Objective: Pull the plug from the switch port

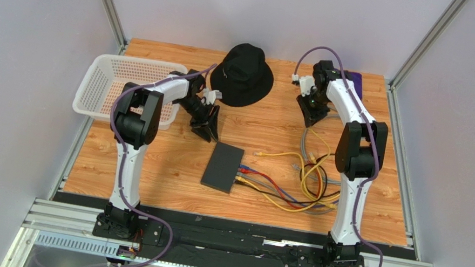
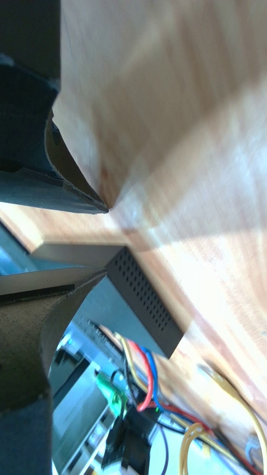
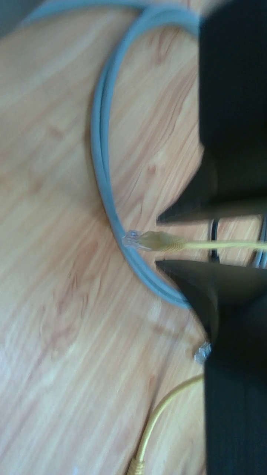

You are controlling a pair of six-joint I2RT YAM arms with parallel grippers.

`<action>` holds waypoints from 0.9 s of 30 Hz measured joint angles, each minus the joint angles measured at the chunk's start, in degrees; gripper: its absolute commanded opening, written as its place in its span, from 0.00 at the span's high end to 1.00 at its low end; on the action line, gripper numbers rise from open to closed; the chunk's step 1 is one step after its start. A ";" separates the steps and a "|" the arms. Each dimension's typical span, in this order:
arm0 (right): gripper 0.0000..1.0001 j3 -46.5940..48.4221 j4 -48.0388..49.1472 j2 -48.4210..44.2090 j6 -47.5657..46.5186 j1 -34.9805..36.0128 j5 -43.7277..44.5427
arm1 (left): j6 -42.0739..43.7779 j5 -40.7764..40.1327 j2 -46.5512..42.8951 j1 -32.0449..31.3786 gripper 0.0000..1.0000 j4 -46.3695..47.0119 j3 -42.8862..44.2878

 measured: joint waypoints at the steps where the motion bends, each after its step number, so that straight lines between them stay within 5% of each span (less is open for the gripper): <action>1: 0.49 2.08 -0.68 0.96 0.17 -0.35 1.16 | 0.61 -0.24 0.00 0.35 0.50 0.33 0.13; 5: 0.37 11.34 -2.05 2.45 1.51 -0.83 0.63 | 2.19 0.39 -0.79 0.98 0.45 2.89 -0.28; 10: 0.37 12.00 -2.29 -4.35 4.04 2.32 -7.65 | 2.08 2.12 -7.80 1.03 0.39 8.76 -5.75; 16: 0.55 0.00 -3.91 -13.79 5.29 11.58 -19.85 | 0.02 2.69 -15.39 0.55 0.38 12.63 -10.29; 19: 0.72 -6.71 -6.16 -12.46 5.35 15.67 -25.29 | -0.90 0.92 -15.10 0.33 0.38 12.79 -11.72; 21: 0.92 -8.70 -7.89 -8.85 5.60 16.46 -27.98 | -1.16 -0.02 -14.49 0.31 0.39 12.63 -12.41; 27: 0.99 -8.33 -9.25 0.52 6.14 16.46 -27.87 | -1.51 -0.42 -13.00 0.31 0.40 12.37 -13.00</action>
